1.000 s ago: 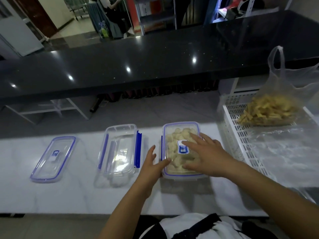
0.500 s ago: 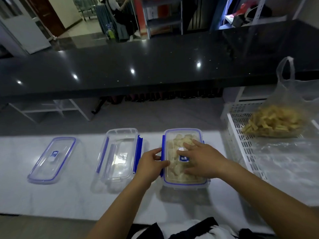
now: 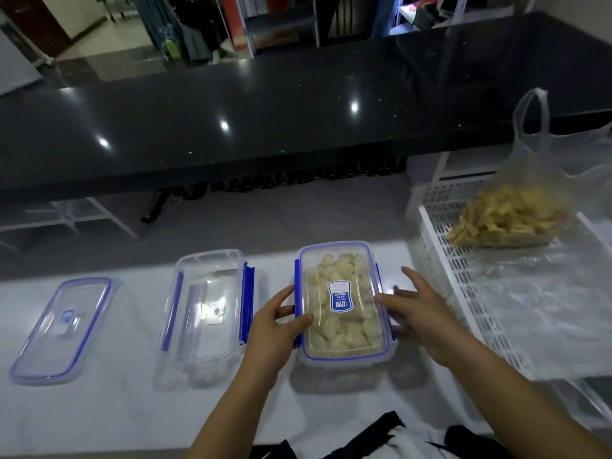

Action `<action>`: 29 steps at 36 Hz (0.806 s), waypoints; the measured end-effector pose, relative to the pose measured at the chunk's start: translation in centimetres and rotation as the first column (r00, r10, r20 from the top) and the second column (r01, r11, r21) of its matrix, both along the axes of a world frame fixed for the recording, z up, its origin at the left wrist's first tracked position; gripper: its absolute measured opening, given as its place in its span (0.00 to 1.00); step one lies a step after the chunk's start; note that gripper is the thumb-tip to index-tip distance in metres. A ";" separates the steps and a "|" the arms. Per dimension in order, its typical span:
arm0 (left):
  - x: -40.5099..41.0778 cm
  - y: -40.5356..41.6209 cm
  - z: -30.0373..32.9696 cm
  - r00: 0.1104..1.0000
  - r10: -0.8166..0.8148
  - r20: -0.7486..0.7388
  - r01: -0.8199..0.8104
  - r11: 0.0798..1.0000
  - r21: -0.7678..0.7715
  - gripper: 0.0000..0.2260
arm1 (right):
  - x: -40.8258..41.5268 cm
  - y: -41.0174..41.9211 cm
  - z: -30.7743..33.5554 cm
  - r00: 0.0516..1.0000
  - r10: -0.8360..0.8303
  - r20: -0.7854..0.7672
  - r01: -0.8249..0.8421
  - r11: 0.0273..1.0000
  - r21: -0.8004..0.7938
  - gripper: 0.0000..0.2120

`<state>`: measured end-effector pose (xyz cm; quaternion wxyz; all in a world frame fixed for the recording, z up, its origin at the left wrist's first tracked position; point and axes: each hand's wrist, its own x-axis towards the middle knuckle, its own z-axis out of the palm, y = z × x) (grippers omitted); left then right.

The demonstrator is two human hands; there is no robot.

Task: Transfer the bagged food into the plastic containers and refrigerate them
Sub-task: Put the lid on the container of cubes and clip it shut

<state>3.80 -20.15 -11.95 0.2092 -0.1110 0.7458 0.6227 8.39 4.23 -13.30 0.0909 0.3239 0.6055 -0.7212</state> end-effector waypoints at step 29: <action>-0.5 0.4 0.0 0.999 -0.040 -0.016 0.038 0.993 -0.114 0.24 | -0.7 -0.9 2.1 0.956 0.292 0.003 -0.232 0.754 0.614 0.16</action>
